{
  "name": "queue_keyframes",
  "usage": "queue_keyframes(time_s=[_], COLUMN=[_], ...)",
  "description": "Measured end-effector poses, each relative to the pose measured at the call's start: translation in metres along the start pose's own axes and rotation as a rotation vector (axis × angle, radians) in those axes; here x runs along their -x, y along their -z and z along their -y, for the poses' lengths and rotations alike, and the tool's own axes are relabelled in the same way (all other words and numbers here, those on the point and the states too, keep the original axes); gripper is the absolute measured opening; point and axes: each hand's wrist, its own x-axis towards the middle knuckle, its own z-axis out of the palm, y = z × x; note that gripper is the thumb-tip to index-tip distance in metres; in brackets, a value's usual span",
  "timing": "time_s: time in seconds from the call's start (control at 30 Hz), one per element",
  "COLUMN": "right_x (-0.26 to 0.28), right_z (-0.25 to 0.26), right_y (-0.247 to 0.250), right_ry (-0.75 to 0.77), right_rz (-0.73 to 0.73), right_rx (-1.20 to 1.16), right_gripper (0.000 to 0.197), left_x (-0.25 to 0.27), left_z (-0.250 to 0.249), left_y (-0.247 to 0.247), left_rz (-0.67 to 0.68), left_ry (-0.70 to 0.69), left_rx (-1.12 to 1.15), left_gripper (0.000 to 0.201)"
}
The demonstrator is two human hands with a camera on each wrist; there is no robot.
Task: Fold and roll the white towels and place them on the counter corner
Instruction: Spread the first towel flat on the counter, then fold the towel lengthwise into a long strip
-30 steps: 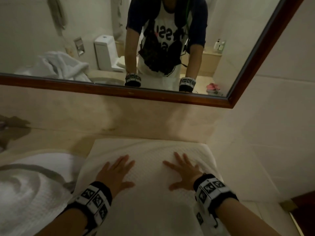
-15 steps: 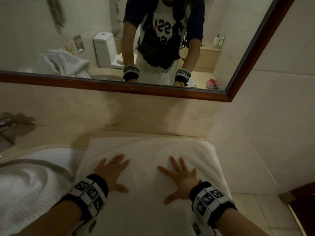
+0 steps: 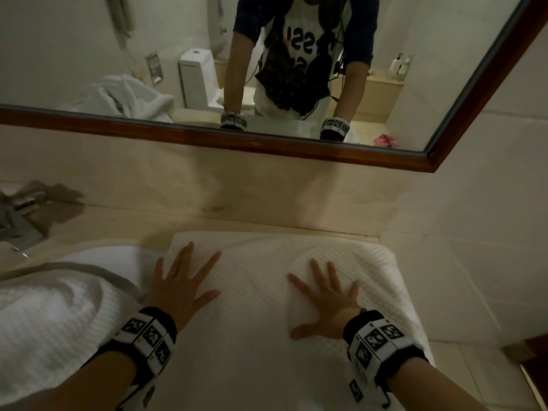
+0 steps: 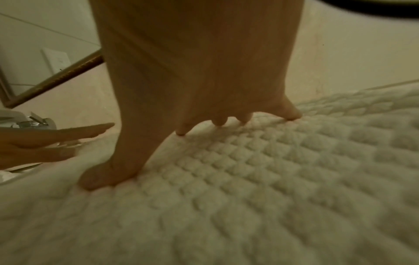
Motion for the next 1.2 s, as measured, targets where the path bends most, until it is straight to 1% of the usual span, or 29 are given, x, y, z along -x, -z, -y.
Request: queue_keyframes(time_s=[0.03, 0.1, 0.17, 0.2, 0.27, 0.33, 0.37, 0.4, 0.43, 0.47, 0.53, 0.6, 0.73, 0.83, 0.93, 1.0, 1.03, 1.13, 1.2], right_x=[-0.001, -0.002, -0.003, -0.004, -0.006, -0.008, -0.009, -0.009, -0.009, -0.009, -0.009, -0.009, -0.008, -0.016, -0.029, -0.031, -0.029, -0.014, -0.002], right_z=[0.002, 0.007, 0.013, 0.016, 0.022, 0.027, 0.029, 0.031, 0.032, 0.034, 0.037, 0.041, 0.049, 0.076, 0.103, 0.103, 0.097, 0.060, 0.031], right_y=[0.000, 0.001, 0.002, 0.003, 0.005, 0.005, 0.005, 0.006, 0.006, 0.007, 0.006, 0.006, 0.006, 0.008, 0.009, 0.012, 0.014, 0.017, 0.015], right_ry=[0.001, 0.006, 0.013, 0.016, 0.021, 0.024, 0.025, 0.024, 0.021, 0.017, 0.012, 0.007, 0.024, 0.097, 0.127, 0.127, 0.120, 0.068, 0.027], right_rz=[0.003, 0.011, 0.019, 0.024, 0.032, 0.037, 0.037, 0.037, 0.038, 0.040, 0.041, 0.039, 0.053, 0.072, 0.064, 0.072, 0.082, 0.122, 0.149], right_rx=[0.003, 0.008, 0.006, 0.004, 0.007, 0.014, 0.017, 0.020, 0.022, 0.022, 0.017, 0.015, 0.004, -0.026, -0.038, -0.040, -0.045, -0.034, -0.034], right_gripper=[0.107, 0.107, 0.108, 0.108, 0.109, 0.110, 0.110, 0.110, 0.110, 0.110, 0.110, 0.110, 0.110, 0.107, 0.108, 0.108, 0.109, 0.110, 0.110], left_x=[0.005, 0.010, 0.013, 0.014, 0.015, 0.014, 0.012, 0.011, 0.009, 0.007, 0.005, 0.006, 0.017, 0.025, 0.030, 0.031, 0.031, 0.023, 0.015], left_z=[0.005, 0.018, 0.029, 0.033, 0.034, 0.034, 0.033, 0.034, 0.034, 0.034, 0.037, 0.044, 0.082, 0.120, 0.135, 0.124, 0.113, 0.060, 0.013], left_y=[0.000, -0.001, -0.002, -0.001, 0.001, 0.000, 0.001, 0.001, 0.003, 0.004, 0.005, 0.009, 0.033, 0.066, 0.098, 0.113, 0.120, 0.142, 0.153], left_rz=[-0.033, -0.055, -0.021, 0.007, 0.071, 0.056, 0.044, 0.050, 0.058, 0.074, 0.090, 0.084, -0.022, -0.075, -0.106, -0.107, -0.119, -0.152, -0.124], left_ry=[0.045, 0.165, 0.270, 0.284, 0.209, 0.101, 0.071, 0.051, 0.062, 0.098, 0.138, 0.131, 0.177, 0.208, 0.215, 0.170, 0.122, -0.027, -0.115], left_rx=[0.028, 0.067, 0.068, 0.110, 0.298, 0.436, 0.449, 0.443, 0.451, 0.476, 0.492, 0.505, 0.549, 0.500, 0.468, 0.497, 0.533, 0.629, 0.622], left_gripper=[0.085, 0.086, 0.082, 0.077, 0.071, 0.070, 0.073, 0.082, 0.090, 0.090, 0.083, 0.083, 0.086, 0.086, 0.088, 0.087, 0.087, 0.086, 0.094])
